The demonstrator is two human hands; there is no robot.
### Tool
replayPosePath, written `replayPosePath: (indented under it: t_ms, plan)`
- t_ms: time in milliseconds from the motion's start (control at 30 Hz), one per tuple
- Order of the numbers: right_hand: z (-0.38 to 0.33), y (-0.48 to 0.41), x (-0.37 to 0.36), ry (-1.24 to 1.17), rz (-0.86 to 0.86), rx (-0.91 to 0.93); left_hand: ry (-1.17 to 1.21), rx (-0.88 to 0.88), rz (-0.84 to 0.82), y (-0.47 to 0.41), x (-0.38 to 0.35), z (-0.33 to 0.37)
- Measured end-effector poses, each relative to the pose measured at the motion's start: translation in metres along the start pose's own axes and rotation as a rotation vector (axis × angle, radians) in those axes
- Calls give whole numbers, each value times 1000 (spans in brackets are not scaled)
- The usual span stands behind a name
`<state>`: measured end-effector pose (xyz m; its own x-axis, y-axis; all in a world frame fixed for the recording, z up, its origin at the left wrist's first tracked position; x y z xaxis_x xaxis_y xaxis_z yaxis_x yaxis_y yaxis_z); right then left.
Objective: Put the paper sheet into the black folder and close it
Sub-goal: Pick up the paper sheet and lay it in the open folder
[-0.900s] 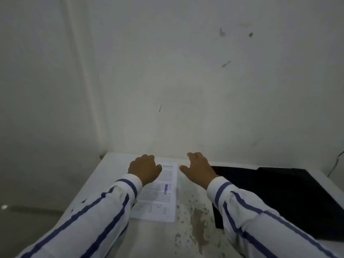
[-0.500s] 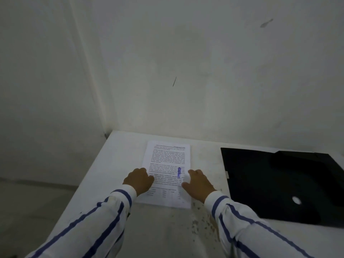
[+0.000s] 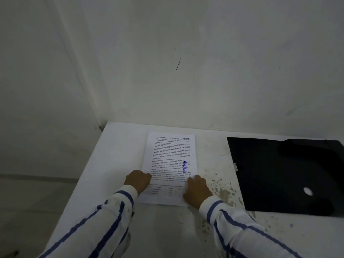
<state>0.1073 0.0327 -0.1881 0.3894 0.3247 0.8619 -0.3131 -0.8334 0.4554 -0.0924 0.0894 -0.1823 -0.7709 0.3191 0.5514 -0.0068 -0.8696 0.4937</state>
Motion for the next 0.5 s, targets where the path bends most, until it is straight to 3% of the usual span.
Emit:
replayPosePath:
  t_ms: [300,500]
  plan:
    - [0,-5,0,-5,22,18,340,116,-79,-11,7,-3]
    - [6,-6,3,-131,38,-18,285,92,-102,-13,4,-3]
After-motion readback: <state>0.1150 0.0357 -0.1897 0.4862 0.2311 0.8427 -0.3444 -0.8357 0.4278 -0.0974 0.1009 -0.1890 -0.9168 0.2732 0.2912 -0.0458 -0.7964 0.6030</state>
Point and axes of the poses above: each hand's wrist, its own y-axis away from the middle knuckle, its own x-axis out of the back of the hand, z = x × y, the point moved 4 cm from there along -y, towards the middle knuckle, and after that the axes turned 9 degrees about -x, right-handed, at the moved point
